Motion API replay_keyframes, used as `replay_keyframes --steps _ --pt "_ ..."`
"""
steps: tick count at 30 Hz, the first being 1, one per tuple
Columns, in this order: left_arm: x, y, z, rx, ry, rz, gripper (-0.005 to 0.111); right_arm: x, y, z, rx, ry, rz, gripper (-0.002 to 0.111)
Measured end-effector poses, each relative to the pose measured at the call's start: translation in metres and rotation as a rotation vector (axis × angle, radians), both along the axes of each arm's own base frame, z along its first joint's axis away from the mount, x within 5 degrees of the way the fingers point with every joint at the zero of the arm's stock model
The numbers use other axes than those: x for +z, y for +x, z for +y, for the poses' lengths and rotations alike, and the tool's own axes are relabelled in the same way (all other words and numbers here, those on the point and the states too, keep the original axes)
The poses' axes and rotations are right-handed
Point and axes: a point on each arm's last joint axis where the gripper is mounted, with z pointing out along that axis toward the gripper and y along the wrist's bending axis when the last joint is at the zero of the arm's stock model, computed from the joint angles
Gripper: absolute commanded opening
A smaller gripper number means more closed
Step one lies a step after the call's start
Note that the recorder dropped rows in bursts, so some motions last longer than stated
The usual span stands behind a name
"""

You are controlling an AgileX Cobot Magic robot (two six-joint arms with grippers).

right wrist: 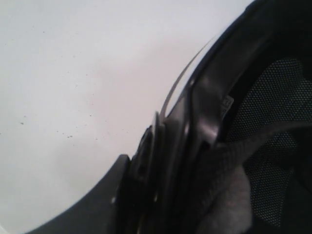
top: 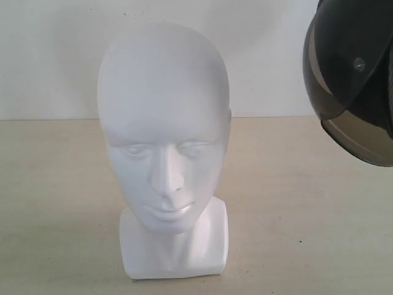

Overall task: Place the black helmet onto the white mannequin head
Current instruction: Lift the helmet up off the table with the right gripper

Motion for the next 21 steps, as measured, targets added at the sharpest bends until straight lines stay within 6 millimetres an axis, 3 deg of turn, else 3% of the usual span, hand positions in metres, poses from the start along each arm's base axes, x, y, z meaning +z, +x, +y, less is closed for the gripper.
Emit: replay_keyframes --steps 5,16,21 --pt "0.0 0.0 0.0 0.0 0.0 0.0 0.004 -0.002 0.001 -0.002 -0.026 0.06 0.034 0.0" --pt "0.0 0.0 0.0 0.0 0.0 0.0 0.004 -0.018 0.0 -0.007 -0.104 0.464 0.295 0.0" --pt "0.0 0.0 0.0 0.0 0.0 0.0 0.004 -0.007 0.0 -0.008 -0.112 0.537 0.302 0.0"
